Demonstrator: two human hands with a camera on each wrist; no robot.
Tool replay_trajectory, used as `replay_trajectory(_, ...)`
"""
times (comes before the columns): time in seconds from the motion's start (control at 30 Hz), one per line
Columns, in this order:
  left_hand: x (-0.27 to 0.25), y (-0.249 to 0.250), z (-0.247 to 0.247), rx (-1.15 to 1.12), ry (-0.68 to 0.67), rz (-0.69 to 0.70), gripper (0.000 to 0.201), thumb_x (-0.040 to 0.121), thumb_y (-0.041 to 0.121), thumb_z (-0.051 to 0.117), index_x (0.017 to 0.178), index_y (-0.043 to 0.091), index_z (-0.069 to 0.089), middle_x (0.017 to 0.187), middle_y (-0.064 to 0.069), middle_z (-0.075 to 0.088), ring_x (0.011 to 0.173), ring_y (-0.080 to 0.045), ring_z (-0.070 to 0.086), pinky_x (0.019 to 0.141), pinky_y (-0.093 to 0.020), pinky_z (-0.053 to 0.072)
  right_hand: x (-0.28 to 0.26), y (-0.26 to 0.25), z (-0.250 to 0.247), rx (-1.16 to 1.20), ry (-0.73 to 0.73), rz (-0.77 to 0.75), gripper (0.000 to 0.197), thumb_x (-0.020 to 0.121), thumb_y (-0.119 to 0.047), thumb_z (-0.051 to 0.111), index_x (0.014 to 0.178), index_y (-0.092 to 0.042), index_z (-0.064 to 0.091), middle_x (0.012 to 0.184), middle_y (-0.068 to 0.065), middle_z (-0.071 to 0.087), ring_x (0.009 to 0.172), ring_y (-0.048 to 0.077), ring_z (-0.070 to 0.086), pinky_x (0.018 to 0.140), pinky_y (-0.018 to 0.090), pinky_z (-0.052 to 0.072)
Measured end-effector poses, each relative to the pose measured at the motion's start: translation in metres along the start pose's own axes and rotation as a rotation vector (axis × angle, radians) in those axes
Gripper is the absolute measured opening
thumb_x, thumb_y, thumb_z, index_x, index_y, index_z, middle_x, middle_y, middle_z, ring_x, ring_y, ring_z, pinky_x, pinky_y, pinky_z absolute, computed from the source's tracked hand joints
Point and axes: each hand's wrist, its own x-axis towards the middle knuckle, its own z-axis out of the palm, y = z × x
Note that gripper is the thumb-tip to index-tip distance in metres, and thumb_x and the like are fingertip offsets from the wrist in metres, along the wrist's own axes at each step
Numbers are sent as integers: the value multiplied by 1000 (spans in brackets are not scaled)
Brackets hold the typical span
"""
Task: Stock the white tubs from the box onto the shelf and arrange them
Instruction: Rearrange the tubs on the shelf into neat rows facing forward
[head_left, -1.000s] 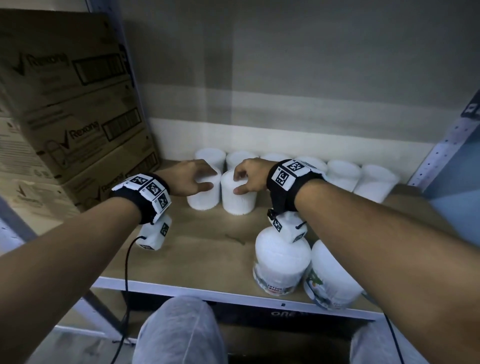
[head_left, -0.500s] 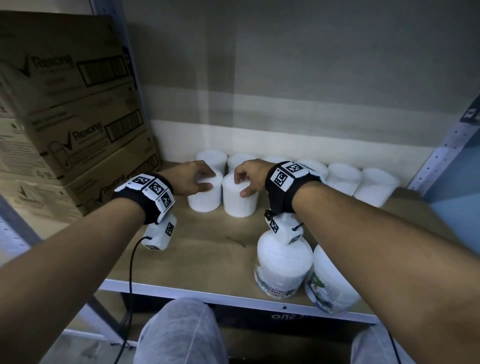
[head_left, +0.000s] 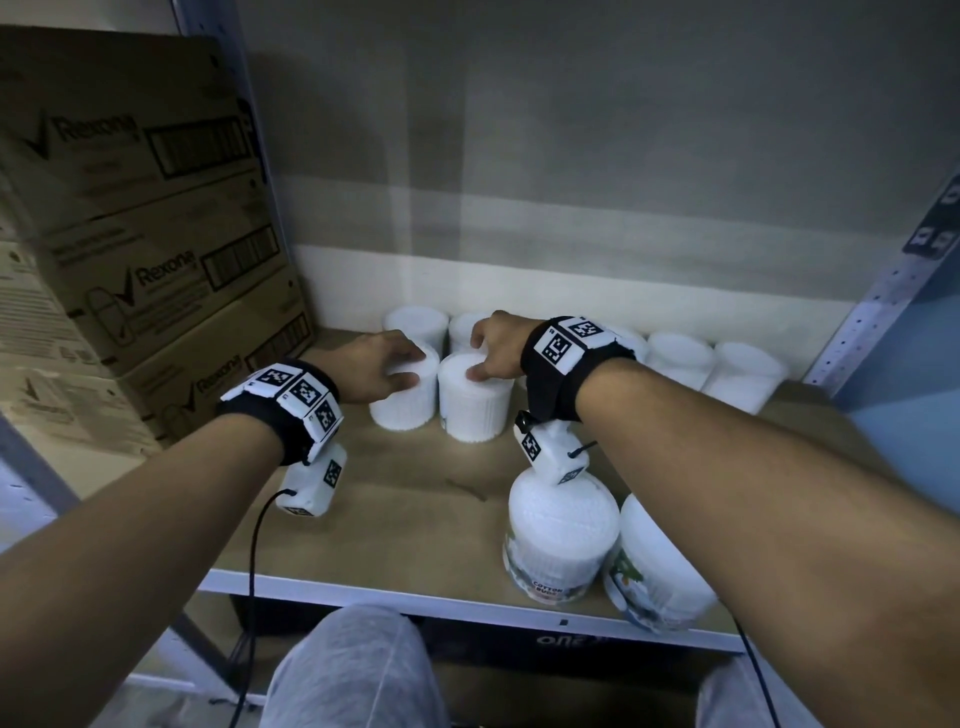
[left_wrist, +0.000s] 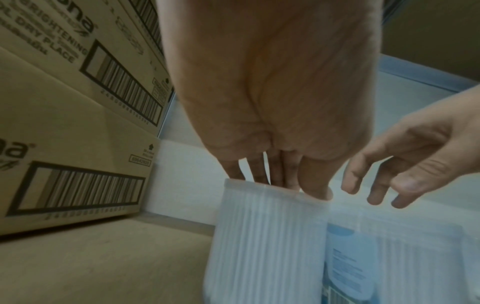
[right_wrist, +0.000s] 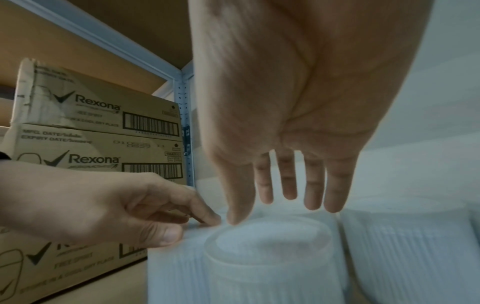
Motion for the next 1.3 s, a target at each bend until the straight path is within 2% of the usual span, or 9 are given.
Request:
replay_trajectory(0.2, 0, 2, -1, -3, 7, 7, 45, 92, 28, 58, 134, 12, 51, 135, -5, 51, 126, -24, 48, 109, -31, 35, 4, -1, 4, -86, -120, 51, 66, 81, -46, 68, 134, -14, 47, 137, 5, 52, 119, 26, 54, 100, 38, 45)
replay_trajectory(0.4, 2, 3, -3, 14, -6, -19, 46, 89, 31, 61, 132, 15, 53, 138, -6, 48, 129, -25, 45, 111, -33, 33, 0, -2, 4, -99, -85, 21, 59, 87, -36, 66, 135, -8, 47, 139, 7, 48, 126, 25, 49, 99, 30, 41)
replay_trajectory(0.57, 3, 5, -4, 36, -29, -47, 48, 90, 32, 60, 134, 16, 51, 141, -5, 47, 129, -23, 46, 110, -32, 35, 1, -5, 4, -125, -99, -28, 57, 80, -21, 74, 132, -14, 51, 138, 4, 50, 122, 24, 52, 94, 28, 44)
replay_trajectory(0.67, 4, 5, -6, 43, -35, -53, 48, 90, 33, 60, 134, 17, 51, 141, -5, 46, 129, -22, 46, 110, -31, 35, -2, -4, 0, -87, -119, -61, 53, 82, -2, 65, 131, -17, 53, 137, 4, 50, 119, 23, 54, 81, 24, 42)
replay_trajectory(0.77, 4, 4, -6, 38, -39, -57, 48, 89, 33, 60, 134, 18, 51, 142, -4, 46, 129, -22, 46, 110, -31, 35, -4, -4, -1, -17, -122, -86, 54, 83, 7, 56, 130, -19, 55, 137, 4, 49, 120, 24, 53, 80, 23, 43)
replay_trajectory(0.83, 3, 5, -5, 37, -36, -57, 48, 89, 33, 61, 134, 18, 52, 141, -4, 46, 129, -22, 46, 110, -31, 35, -3, -7, 0, 29, -86, -81, 48, 83, 1, 56, 128, -17, 55, 136, 3, 51, 119, 24, 53, 89, 26, 47)
replay_trajectory(0.9, 3, 5, -5, 38, -35, -59, 47, 89, 33, 60, 133, 18, 52, 141, -4, 47, 128, -23, 47, 109, -32, 35, -1, -9, 1, 27, -64, -59, 45, 85, -16, 65, 128, -13, 53, 132, 6, 55, 117, 25, 55, 93, 29, 46)
replay_trajectory(1.03, 3, 5, -5, 40, -33, -67, 47, 90, 33, 59, 134, 18, 51, 141, -5, 46, 128, -23, 47, 109, -32, 36, 3, -9, 5, -58, -110, -6, 65, 82, -43, 68, 134, -10, 48, 135, 6, 54, 120, 26, 55, 96, 33, 46)
replay_trajectory(1.3, 1, 7, -3, 41, -21, -63, 47, 91, 31, 58, 134, 17, 50, 140, -6, 47, 127, -25, 47, 107, -31, 35, 0, -7, 4, -18, -127, -50, 63, 82, -27, 72, 139, -16, 45, 144, 2, 43, 130, 24, 46, 96, 27, 38)
